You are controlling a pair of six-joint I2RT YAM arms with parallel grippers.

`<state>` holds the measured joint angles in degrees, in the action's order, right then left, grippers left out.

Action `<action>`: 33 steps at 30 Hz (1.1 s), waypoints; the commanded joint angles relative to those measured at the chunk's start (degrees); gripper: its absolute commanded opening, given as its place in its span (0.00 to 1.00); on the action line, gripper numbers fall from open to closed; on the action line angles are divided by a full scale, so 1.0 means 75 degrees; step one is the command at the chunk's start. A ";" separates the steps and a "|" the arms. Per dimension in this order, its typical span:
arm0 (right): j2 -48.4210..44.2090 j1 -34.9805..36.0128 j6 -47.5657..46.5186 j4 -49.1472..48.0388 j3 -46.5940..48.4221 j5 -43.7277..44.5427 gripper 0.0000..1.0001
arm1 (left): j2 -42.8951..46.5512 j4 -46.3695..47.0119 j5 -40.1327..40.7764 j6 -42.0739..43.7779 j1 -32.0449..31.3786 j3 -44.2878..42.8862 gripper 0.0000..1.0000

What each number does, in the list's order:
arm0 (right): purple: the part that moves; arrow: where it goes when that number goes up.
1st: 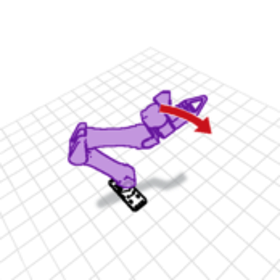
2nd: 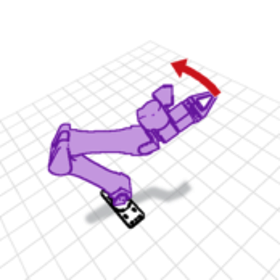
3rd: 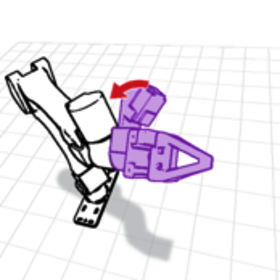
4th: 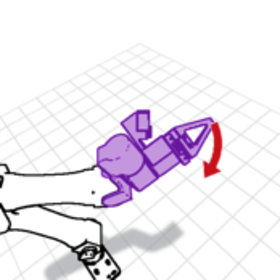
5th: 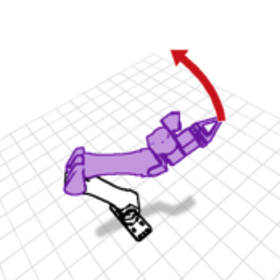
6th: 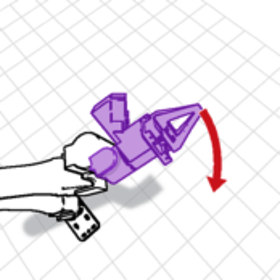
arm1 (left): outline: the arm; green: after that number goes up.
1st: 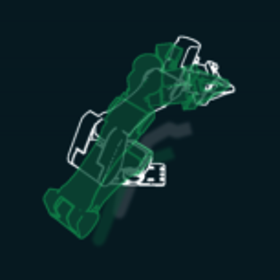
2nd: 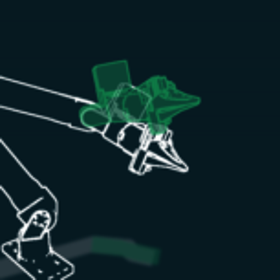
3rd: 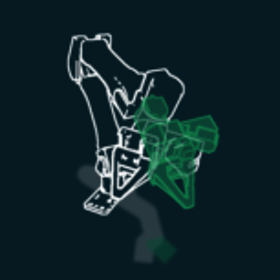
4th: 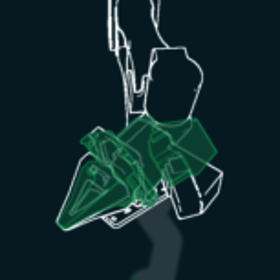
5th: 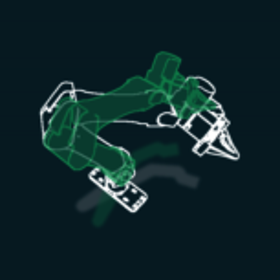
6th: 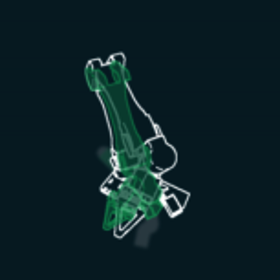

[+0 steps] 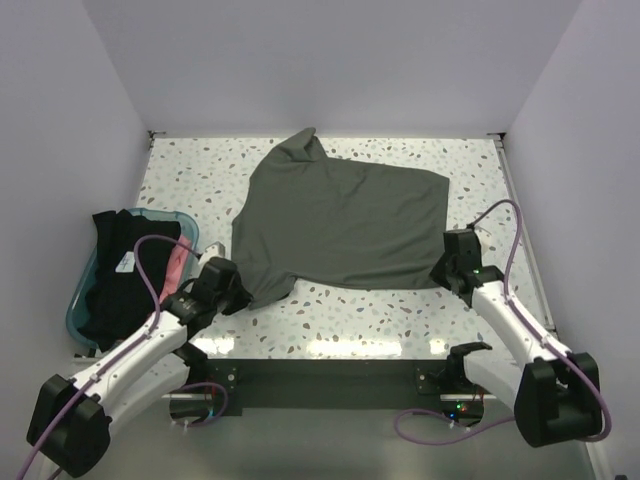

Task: Fold and stack the t-shirts
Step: Fold the tshirt

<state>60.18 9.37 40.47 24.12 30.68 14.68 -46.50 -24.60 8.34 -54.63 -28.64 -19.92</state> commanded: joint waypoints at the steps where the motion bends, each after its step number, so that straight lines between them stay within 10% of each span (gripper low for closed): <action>1: -0.0791 0.0017 0.0007 0.0416 -0.0070 0.0340 0.00 | 0.0258 -0.0399 0.0072 0.0206 -0.0036 -0.0460 0.00; 4: -0.1133 0.0017 -0.0005 0.0628 -0.0094 0.0340 0.00 | 0.0411 -0.0564 0.0072 0.0241 -0.0025 -0.0566 0.00; 9: -0.0316 0.0029 -0.0507 0.0008 0.0104 -0.0080 0.43 | 0.0318 -0.0482 -0.0022 0.0253 -0.0025 -0.0531 0.00; 33: 0.1667 0.0040 -0.0919 -0.0719 0.0996 0.0188 0.44 | 0.0130 -0.0294 0.0001 0.0300 -0.0036 -0.0484 0.00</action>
<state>71.48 9.37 34.39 20.91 36.71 14.50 -45.28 -27.68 8.21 -53.74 -28.64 -22.22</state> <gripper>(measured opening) 0.444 0.019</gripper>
